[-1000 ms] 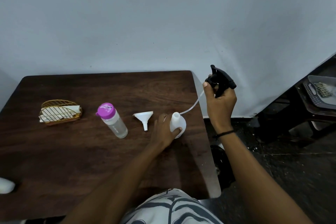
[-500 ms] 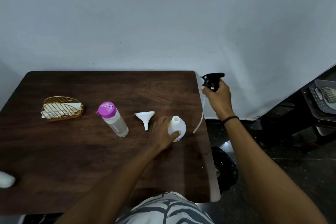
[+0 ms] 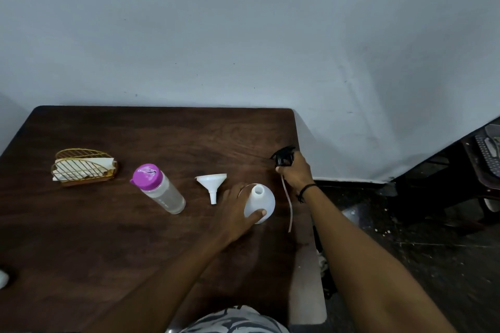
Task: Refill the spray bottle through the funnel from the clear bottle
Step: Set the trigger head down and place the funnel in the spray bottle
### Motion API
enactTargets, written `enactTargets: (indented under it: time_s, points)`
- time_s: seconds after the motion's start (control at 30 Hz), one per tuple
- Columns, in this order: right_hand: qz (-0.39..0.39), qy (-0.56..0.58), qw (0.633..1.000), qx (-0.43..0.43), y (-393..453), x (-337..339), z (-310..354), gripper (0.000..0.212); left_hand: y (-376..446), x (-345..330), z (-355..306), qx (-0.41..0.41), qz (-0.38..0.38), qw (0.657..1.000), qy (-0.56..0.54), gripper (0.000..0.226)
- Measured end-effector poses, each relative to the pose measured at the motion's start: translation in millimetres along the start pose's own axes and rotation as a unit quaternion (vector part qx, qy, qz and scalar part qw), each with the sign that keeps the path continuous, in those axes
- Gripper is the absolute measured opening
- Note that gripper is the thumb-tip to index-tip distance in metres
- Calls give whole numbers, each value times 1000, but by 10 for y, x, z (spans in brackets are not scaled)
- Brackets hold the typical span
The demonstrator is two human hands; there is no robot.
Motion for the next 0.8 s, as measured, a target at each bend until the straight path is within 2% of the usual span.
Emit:
enactTargets:
  time_s: [0.17, 0.3, 0.37, 0.53, 0.67, 0.8]
  points:
    - [15, -2, 1000, -21, 144, -78, -70, 65, 10, -7, 23, -9, -4, 1000, -5, 66]
    - [22, 1, 999, -28, 198, -118, -84, 55, 8, -16, 33, -12, -2, 1000, -2, 67]
    - [17, 9, 999, -31, 202, -137, -120, 53, 5, -12, 31, -14, -2, 1000, 2, 68]
    - [-8, 27, 999, -22, 210, -131, -196, 63, 10, -2, 26, -13, 1, 1000, 7, 68]
    - [-25, 21, 999, -8, 198, -90, -192, 58, -1, -14, 35, -10, 12, 1000, 8, 69]
    - [-42, -32, 998, -18, 235, -80, -198, 52, -7, -7, 21, -11, 14, 1000, 8, 69]
Point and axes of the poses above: each hand's wrist, its own y-axis towards the middle knuckle, its own x-axis out of the back of the hand, z = x × y, the point moved 5 cm from there along y, towards the middle knuckle, and after that the axes turned 5 degrees about y, right-handed, at the moved point
